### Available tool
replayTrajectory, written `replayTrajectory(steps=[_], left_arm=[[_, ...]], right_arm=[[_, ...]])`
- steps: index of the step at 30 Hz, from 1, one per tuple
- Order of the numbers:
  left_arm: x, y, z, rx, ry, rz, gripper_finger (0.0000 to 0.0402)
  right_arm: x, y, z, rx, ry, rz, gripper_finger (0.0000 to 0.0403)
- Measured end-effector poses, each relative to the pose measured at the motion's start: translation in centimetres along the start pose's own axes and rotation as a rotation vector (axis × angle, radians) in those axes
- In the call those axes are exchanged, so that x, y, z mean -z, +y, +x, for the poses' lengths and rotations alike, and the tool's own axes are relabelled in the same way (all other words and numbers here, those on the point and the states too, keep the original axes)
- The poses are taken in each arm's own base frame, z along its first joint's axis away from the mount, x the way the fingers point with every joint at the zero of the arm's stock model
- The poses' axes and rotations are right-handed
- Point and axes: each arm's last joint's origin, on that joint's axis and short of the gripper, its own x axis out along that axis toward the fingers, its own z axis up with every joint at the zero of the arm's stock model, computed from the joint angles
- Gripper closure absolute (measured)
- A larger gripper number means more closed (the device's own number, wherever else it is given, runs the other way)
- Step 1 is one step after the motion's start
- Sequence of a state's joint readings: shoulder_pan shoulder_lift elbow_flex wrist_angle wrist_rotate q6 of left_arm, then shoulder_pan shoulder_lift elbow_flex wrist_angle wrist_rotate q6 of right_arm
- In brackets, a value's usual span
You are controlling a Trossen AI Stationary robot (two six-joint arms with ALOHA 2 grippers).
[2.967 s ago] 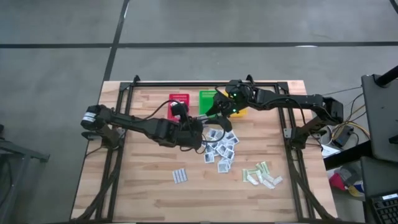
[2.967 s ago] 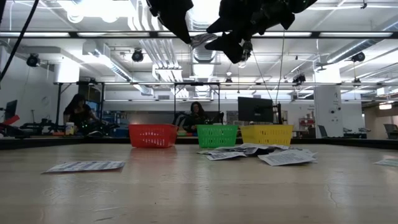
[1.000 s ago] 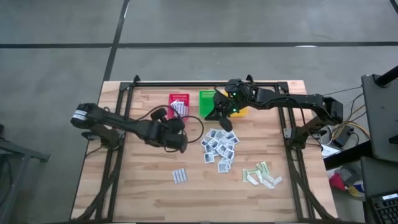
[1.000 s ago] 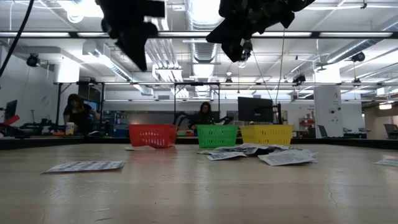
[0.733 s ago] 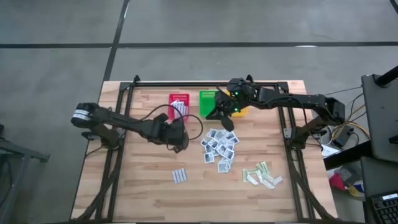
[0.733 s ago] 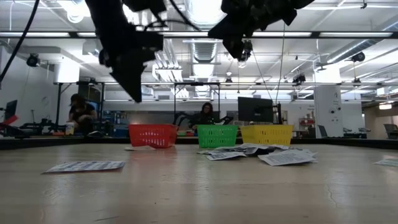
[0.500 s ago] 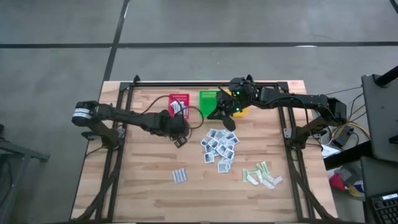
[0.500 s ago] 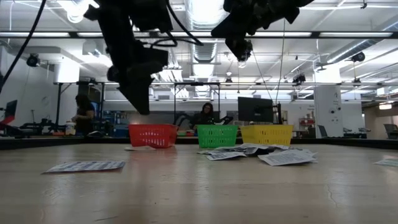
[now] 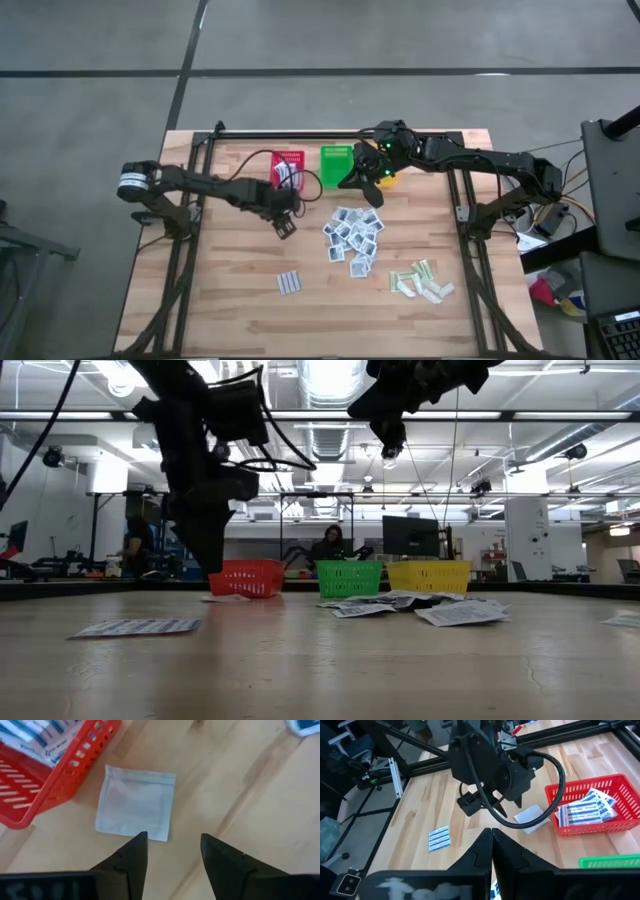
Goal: Pick & Place First Aid Supplies
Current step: Put the blue bandage into the red basket
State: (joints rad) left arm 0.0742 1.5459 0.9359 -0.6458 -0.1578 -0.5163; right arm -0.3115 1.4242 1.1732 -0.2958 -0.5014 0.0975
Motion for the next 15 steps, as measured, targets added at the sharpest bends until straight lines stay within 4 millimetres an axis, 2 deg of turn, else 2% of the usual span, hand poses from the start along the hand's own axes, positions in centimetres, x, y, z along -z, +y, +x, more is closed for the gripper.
replayTrajectory(steps=[9,15], left_arm=[[0.7,0.6,2.0,0.018,-0.045,0.003,0.0225],[1.0,1.2,3.5,-0.005,0.001,-0.008,0.0225]], right_arm=[[0.0,0.0,0.0,0.002,-0.001,0.015,0.0394],[0.0,0.0,0.0,0.003,-0.004,0.027,0.0394]])
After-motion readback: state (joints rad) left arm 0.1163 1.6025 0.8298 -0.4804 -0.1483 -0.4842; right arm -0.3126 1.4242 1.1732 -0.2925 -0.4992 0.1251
